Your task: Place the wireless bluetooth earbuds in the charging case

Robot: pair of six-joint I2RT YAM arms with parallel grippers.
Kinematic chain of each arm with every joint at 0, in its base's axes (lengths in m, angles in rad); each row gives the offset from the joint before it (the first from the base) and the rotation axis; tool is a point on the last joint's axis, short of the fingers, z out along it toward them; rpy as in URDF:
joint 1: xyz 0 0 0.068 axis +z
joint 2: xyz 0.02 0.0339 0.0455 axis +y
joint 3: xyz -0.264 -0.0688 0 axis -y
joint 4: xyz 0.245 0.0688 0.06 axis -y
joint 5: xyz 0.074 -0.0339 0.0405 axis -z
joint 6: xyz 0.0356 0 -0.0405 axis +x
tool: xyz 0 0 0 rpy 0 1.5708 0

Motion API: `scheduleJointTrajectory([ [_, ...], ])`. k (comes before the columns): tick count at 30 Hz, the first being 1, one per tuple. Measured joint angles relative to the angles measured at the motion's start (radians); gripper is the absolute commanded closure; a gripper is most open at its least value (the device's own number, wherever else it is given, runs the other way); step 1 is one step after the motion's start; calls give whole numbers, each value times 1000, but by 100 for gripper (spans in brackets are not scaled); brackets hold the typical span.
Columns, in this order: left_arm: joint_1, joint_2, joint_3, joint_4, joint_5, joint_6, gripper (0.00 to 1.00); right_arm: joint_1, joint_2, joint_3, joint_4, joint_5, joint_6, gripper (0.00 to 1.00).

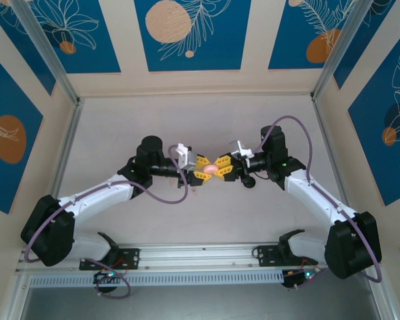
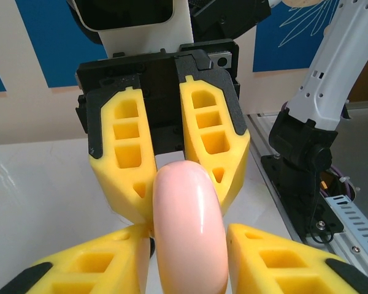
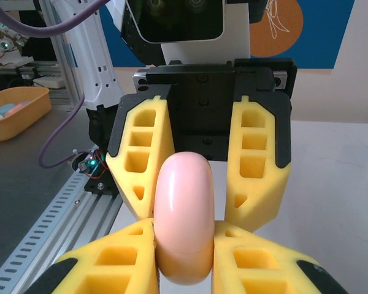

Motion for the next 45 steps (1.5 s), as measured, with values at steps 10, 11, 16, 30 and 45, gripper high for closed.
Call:
scheduleJointTrajectory([
  [10,-2,0,0,-1,-5,3,70,0,-13,0,7,3,7,78],
  [11,-2,0,0,-2,-5,3,72,0,-13,0,7,3,7,78],
  [16,-2,0,0,-4,-14,3,79,0,-14,0,7,16,12,68],
  [30,-2,-1,11,-55,-49,55,81,6,-14,0,6,39,73,56],
  [45,-21,-11,55,-274,-101,195,82,13,3,6,32,107,136,56],
])
